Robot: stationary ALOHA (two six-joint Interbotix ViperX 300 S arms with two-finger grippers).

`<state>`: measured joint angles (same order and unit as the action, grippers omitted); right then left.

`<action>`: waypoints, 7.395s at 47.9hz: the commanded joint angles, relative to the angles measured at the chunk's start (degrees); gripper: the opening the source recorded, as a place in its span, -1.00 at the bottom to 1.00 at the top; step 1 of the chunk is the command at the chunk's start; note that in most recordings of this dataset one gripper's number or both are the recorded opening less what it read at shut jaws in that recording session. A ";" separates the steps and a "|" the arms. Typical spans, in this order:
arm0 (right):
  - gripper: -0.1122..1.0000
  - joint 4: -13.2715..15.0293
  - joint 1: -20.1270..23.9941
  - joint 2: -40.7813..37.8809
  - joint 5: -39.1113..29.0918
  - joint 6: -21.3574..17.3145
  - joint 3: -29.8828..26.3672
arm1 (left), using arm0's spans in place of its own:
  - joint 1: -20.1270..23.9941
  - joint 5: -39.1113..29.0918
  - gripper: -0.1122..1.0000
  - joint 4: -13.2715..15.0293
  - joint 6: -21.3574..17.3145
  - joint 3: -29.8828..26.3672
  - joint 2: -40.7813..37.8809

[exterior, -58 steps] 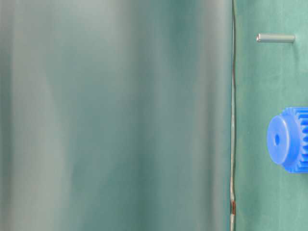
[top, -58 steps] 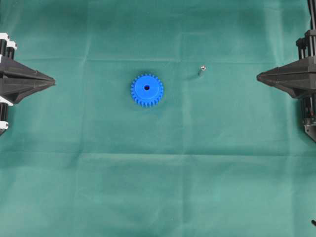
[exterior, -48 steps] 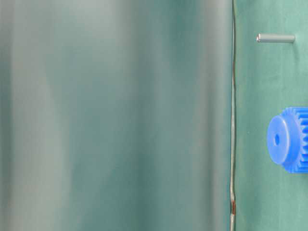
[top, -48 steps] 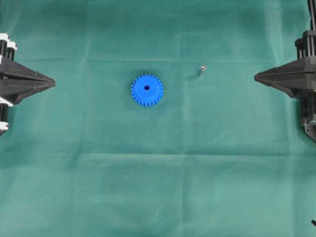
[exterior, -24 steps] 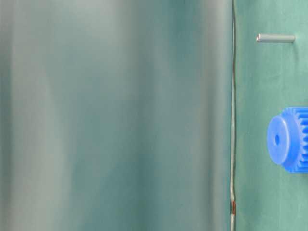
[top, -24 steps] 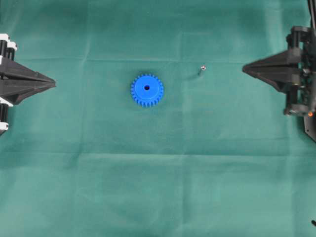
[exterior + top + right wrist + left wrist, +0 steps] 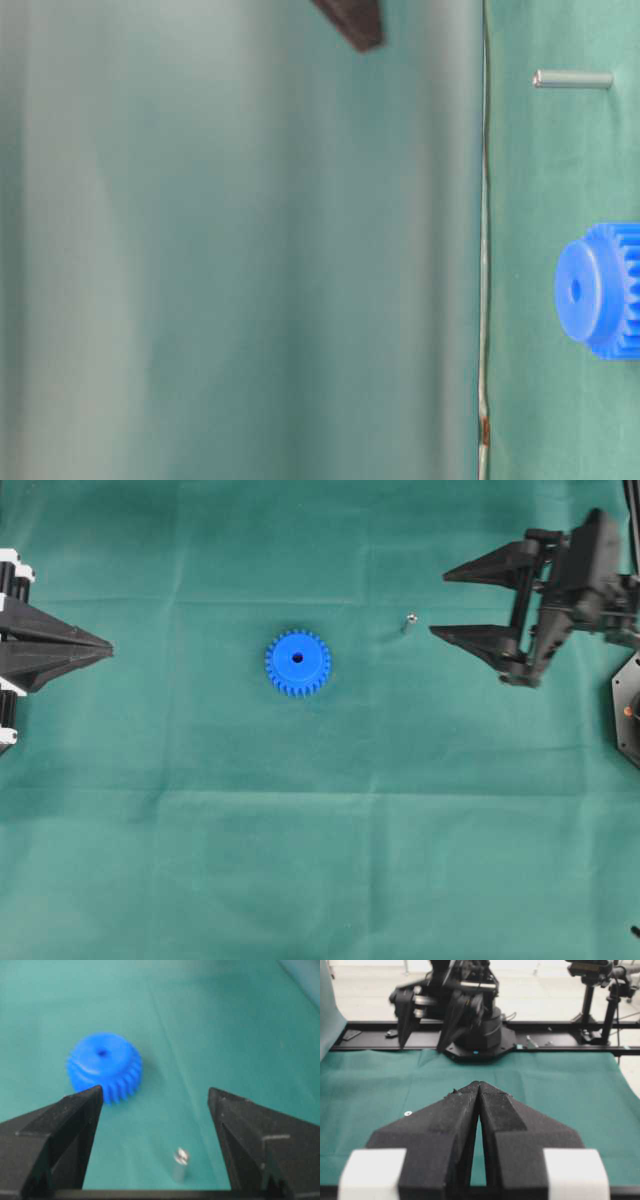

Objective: Insert the shaft placed at a random location into the center hole of the medium gear at another random location.
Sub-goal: 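Lower the right gripper onto the silver shaft and close to grasp it, then lift the shaft upright and carry it over the blue gear's center hole, then align the held shaft above the gear's center hole with the right gripper, then lower the shaft into the gear's center hole with the right gripper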

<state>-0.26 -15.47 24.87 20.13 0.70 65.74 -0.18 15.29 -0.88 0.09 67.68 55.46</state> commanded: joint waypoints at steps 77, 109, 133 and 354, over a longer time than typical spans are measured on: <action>-0.56 -1.14 -2.11 -19.16 6.59 -0.53 -4.48 | 0.09 0.09 -0.80 -0.26 -0.18 -1.58 -0.35; -0.56 -1.49 -0.44 -8.96 -8.79 -0.62 -10.02 | 0.09 0.09 -0.80 -0.26 0.00 -1.49 -0.62; -0.56 -2.46 5.80 -23.03 -7.03 -1.41 -24.87 | 0.09 -0.44 -0.80 -0.26 0.26 -1.49 -0.62; -0.56 -4.48 8.70 -37.27 -1.05 -3.34 -29.44 | 0.09 -0.44 -0.80 -0.26 0.26 -1.58 -0.53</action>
<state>-4.57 -6.68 -12.57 18.19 -1.93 37.62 -0.18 14.68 -0.97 0.26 67.68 55.37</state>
